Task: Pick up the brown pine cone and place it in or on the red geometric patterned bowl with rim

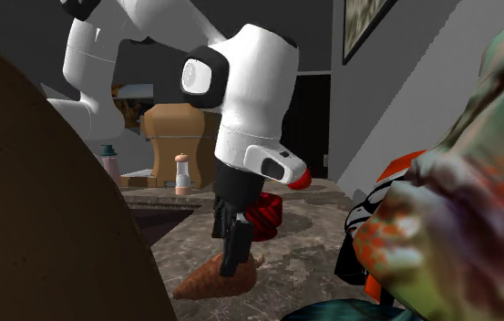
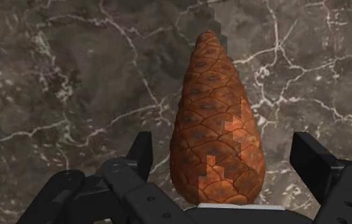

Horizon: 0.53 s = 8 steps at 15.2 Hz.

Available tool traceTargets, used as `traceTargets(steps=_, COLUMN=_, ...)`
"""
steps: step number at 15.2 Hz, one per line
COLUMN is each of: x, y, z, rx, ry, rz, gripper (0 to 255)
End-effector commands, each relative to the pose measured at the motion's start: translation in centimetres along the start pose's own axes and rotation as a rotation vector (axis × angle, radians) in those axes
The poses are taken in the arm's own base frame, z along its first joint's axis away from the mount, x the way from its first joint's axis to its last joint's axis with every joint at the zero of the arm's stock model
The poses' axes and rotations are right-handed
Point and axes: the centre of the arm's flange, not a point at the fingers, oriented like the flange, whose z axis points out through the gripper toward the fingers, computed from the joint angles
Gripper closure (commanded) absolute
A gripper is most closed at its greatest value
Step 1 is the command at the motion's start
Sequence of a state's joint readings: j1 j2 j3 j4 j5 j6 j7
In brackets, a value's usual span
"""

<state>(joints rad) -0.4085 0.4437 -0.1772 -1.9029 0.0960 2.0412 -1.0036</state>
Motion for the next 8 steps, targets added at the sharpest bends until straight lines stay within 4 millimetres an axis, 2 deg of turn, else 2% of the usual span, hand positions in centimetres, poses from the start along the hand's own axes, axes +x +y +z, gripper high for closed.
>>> traceTargets(steps=1, x=-3.5, y=0.8, z=1.4, rx=0.037, ry=0.117, rz=-0.059, gripper=0)
traceTargets(steps=8, x=-3.1, y=0.7, z=5.0, rx=0.037, ry=0.117, rz=-0.059, gripper=0)
